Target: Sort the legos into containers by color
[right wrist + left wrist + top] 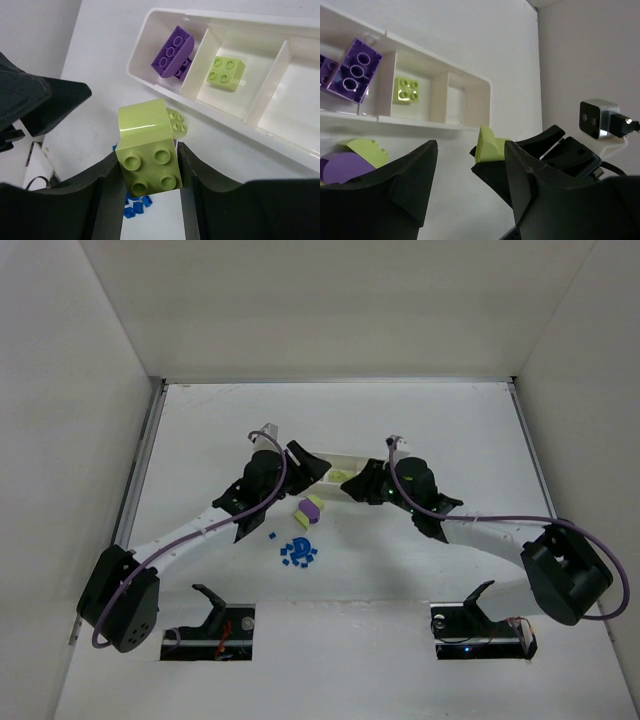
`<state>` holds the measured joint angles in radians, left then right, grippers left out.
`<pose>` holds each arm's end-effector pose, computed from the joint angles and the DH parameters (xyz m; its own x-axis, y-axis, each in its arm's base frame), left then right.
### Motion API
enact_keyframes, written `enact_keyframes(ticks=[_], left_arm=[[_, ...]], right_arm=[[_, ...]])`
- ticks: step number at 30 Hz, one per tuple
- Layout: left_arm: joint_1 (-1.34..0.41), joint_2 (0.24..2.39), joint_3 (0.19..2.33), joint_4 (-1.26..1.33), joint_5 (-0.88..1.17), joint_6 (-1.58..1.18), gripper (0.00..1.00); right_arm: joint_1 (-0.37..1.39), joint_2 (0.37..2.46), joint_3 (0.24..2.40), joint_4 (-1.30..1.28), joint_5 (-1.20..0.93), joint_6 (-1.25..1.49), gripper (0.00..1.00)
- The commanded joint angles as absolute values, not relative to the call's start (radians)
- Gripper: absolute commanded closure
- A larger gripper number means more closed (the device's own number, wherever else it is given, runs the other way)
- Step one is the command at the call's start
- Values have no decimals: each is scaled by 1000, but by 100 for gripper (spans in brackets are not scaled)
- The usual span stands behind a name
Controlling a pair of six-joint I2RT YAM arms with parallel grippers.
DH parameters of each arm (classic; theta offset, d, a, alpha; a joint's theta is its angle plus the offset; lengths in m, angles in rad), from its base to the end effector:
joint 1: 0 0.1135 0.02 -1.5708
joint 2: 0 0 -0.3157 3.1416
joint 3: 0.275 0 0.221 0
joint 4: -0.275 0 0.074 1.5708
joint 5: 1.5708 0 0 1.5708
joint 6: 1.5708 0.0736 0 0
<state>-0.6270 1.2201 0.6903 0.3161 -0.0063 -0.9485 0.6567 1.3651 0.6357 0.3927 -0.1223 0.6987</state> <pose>0.2186 -0.1578 0.3230 -0.5728 -0.5884 -0.5707 0.1996 0.5752 -0.7933 0.2265 0.1859 0.2770 -0.6488 0.3060 -0.6968 -0.3655 0.6778 0.6380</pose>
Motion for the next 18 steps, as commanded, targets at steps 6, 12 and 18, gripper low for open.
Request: enact_keyframes(ticks=[6, 12, 18], left_arm=[[-662, 1279, 666, 366, 67, -1040, 48], [-683, 1301, 653, 439, 64, -1063, 49], [-699, 1333, 650, 453, 57, -1071, 59]], right_arm=[[719, 1353, 695, 373, -64, 634, 74], [749, 1365, 693, 367, -48, 629, 74], [759, 1370, 696, 371, -43, 630, 74]])
